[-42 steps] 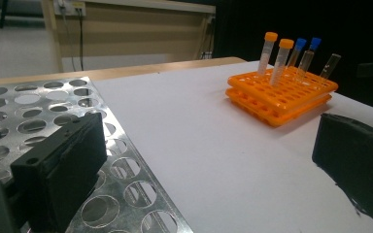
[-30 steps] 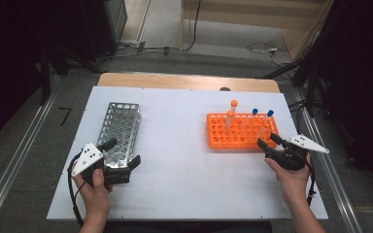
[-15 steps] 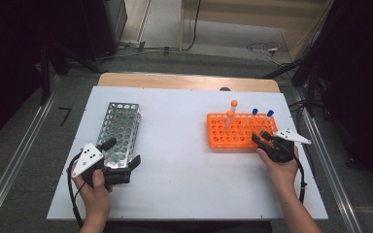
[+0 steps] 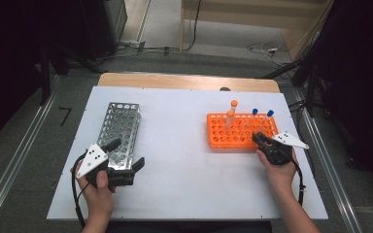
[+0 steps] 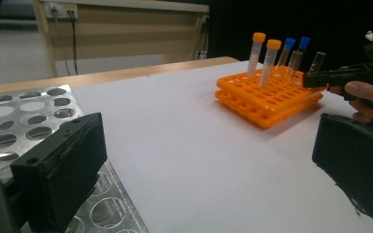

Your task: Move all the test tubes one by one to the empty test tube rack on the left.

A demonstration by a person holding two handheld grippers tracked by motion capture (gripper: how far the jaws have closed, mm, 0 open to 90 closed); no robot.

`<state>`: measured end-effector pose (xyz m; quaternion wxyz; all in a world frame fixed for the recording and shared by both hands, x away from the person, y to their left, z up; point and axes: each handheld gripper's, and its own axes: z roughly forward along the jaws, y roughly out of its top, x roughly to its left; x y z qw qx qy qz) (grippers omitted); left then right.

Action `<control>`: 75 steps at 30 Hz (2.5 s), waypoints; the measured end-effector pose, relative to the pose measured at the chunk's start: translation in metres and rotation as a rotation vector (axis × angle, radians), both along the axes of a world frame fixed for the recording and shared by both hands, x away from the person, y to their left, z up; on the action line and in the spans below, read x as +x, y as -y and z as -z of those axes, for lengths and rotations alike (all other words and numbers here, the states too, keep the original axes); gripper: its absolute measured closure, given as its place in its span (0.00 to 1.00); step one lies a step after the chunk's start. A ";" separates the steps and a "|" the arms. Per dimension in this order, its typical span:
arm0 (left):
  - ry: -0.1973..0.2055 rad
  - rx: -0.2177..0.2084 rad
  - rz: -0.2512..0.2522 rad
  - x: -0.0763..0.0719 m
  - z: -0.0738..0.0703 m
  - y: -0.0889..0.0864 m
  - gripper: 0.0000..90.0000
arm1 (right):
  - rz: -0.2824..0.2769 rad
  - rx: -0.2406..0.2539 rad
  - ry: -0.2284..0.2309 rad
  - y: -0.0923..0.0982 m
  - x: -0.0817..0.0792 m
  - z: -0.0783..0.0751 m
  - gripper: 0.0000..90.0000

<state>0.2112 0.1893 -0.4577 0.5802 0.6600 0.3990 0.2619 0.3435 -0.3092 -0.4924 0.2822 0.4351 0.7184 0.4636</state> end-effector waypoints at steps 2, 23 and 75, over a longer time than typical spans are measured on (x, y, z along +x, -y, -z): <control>-0.001 0.000 0.001 0.000 0.000 0.001 0.00 | -0.005 0.011 0.015 0.002 -0.001 -0.004 0.82; -0.021 0.020 0.090 0.016 -0.030 0.035 0.00 | -0.183 0.031 0.023 -0.044 -0.021 -0.052 0.82; -0.177 0.158 0.357 0.037 -0.026 0.135 0.83 | -0.650 -0.155 -0.054 -0.162 -0.079 -0.037 0.82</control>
